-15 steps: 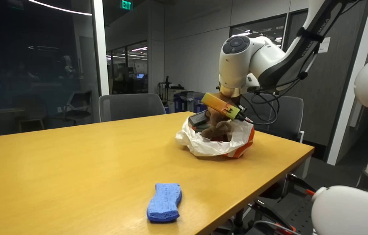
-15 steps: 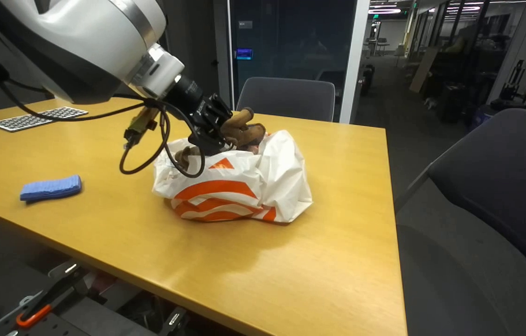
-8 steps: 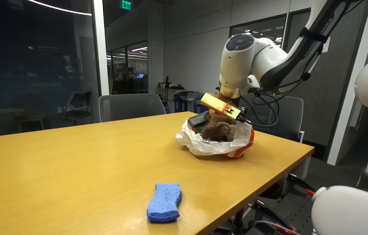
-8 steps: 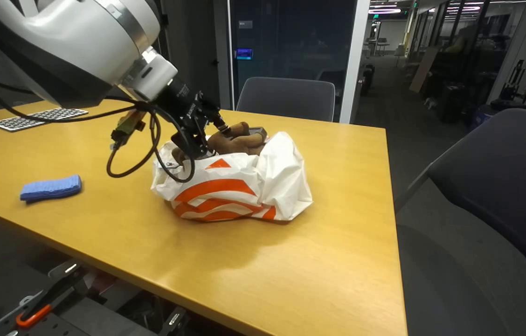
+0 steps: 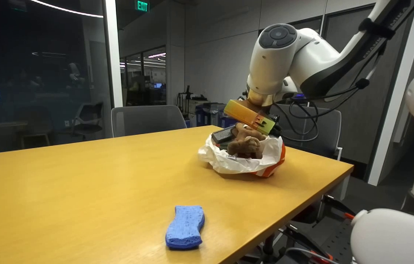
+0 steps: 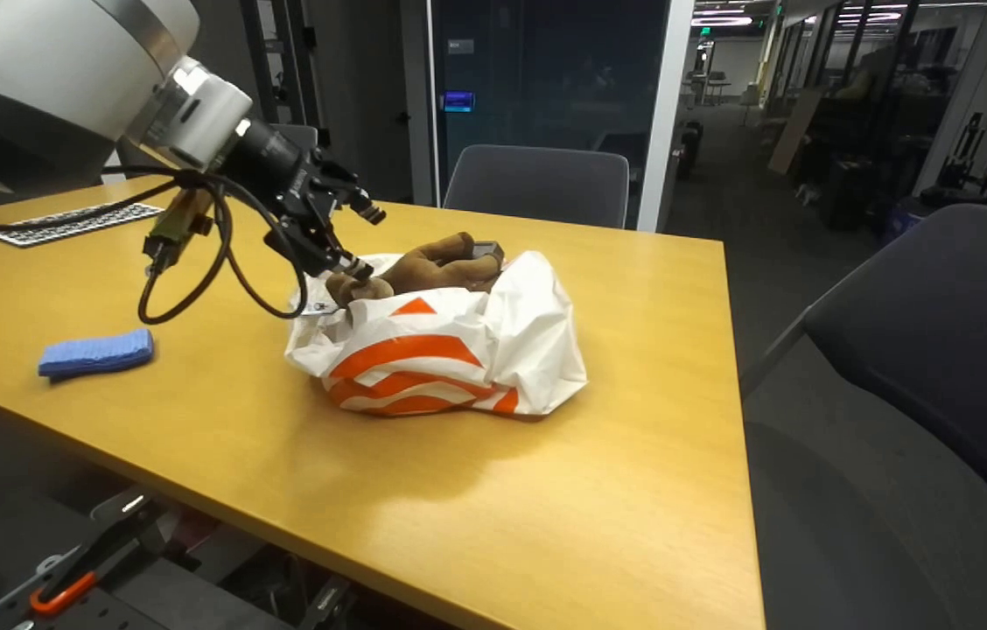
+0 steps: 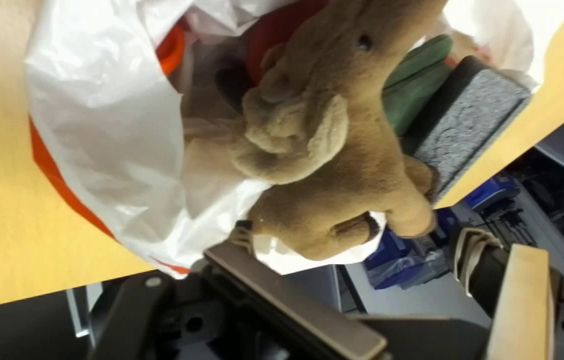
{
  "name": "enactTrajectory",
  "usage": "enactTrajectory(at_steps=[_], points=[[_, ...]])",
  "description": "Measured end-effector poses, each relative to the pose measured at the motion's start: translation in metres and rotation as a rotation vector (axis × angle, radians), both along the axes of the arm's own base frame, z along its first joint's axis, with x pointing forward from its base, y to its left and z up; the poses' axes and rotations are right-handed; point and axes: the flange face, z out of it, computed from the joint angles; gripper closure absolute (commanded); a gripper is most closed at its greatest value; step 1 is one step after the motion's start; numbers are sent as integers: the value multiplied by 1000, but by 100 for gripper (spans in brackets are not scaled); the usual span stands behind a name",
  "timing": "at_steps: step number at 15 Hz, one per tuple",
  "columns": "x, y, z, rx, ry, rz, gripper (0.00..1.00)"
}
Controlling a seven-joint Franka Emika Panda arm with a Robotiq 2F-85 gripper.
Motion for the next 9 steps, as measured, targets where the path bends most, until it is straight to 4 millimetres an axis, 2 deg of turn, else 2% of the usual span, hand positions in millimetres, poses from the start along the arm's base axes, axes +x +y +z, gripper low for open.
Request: enactTrajectory(at_steps=[5,7,9], points=[[-17,58,18,126,-16,240,0],[-21,67,20,152,-9,282,0],[-22,68,19,156,-5,289,0]])
